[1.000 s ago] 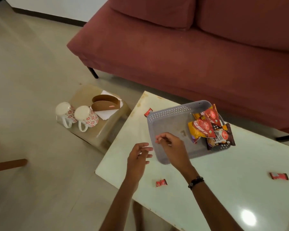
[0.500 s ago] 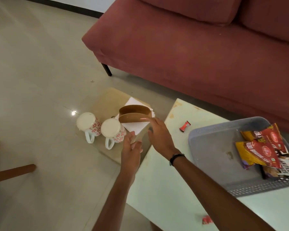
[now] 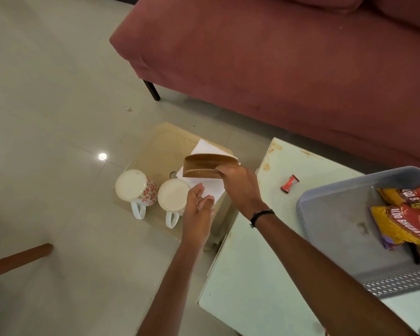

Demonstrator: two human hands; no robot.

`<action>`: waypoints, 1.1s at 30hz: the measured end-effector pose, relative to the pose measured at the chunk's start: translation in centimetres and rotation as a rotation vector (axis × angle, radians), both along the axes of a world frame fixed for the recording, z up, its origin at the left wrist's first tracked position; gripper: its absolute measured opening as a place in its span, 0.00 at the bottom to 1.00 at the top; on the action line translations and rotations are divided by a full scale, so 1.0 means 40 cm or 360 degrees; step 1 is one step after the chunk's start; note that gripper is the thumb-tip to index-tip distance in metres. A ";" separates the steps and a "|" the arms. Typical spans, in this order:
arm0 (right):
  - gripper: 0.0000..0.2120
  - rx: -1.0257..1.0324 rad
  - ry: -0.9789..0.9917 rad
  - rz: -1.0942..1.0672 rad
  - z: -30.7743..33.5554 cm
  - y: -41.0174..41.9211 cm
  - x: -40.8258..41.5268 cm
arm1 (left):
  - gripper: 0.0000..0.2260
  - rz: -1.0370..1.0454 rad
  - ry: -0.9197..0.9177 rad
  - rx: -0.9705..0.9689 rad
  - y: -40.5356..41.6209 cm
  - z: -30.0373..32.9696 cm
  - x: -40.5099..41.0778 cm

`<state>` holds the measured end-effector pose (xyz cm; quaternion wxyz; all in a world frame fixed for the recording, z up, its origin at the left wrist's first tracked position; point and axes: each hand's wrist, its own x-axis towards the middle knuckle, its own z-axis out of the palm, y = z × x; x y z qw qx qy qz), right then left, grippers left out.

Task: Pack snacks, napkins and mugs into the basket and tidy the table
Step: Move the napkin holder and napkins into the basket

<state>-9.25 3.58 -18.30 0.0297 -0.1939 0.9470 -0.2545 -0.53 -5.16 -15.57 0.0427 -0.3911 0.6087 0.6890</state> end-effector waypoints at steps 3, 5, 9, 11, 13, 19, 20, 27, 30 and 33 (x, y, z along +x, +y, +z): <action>0.09 -0.0145 0.0047 -0.0187 0.041 0.044 0.058 | 0.17 -0.0019 0.0012 -0.0028 0.036 0.022 -0.006; 0.08 -0.0198 0.0012 -0.0274 0.066 0.089 0.108 | 0.16 -0.0032 0.0034 -0.0030 0.083 0.050 -0.009; 0.09 -0.0228 0.0046 -0.0385 0.106 0.207 0.206 | 0.15 -0.0218 0.0118 0.0005 0.213 0.105 0.000; 0.09 -0.0276 0.0088 -0.0456 0.121 0.274 0.240 | 0.16 -0.0380 0.0079 -0.0152 0.287 0.122 0.007; 0.09 -0.0306 0.0080 -0.0529 0.129 0.342 0.271 | 0.16 -0.0540 -0.0001 -0.0427 0.363 0.129 0.012; 0.05 -0.0296 0.0089 -0.0600 0.133 0.552 0.341 | 0.12 -0.0890 -0.0163 -0.0840 0.562 0.113 0.007; 0.04 -0.0252 0.0212 -0.0600 0.137 0.589 0.354 | 0.12 -0.0952 -0.0167 -0.0877 0.588 0.104 0.005; 0.13 -0.0315 -0.0221 -0.0954 0.066 0.799 0.325 | 0.12 -0.1258 -0.0152 -0.0830 0.745 0.040 -0.006; 0.11 -0.0325 -0.0260 -0.0883 0.019 0.842 0.283 | 0.11 -0.1319 -0.0154 -0.0847 0.792 0.012 -0.019; 0.11 -0.0396 -0.0340 -0.0746 -0.018 0.871 0.238 | 0.11 -0.1295 -0.0180 -0.0912 0.815 -0.021 -0.043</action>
